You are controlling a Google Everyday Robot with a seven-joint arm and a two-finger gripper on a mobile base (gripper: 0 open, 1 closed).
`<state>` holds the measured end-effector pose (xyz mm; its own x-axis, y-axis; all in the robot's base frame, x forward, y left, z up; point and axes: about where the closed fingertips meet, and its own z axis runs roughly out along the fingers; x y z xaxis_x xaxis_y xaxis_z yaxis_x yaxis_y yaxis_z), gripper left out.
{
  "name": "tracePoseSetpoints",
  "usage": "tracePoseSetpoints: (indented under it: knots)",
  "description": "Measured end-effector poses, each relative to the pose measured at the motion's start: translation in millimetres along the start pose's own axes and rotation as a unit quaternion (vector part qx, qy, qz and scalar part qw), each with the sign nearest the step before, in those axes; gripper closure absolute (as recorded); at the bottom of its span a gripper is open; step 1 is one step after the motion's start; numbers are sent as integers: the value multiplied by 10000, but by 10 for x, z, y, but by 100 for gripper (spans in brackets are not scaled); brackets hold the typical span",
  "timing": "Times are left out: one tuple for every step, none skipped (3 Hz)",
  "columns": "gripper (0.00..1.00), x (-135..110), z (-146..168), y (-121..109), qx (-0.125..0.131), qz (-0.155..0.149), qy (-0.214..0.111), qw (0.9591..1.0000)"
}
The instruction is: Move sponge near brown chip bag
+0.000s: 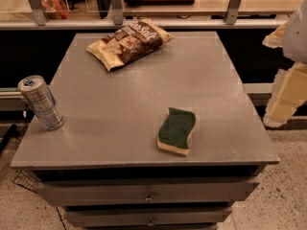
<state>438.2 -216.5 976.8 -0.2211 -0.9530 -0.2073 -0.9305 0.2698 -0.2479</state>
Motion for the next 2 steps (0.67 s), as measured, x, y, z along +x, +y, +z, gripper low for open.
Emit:
tracePoseSetpoints:
  knots:
    - [0,0,0,0,1,0,0,10000]
    - [0,-58,143,50,15,191,-131,9997]
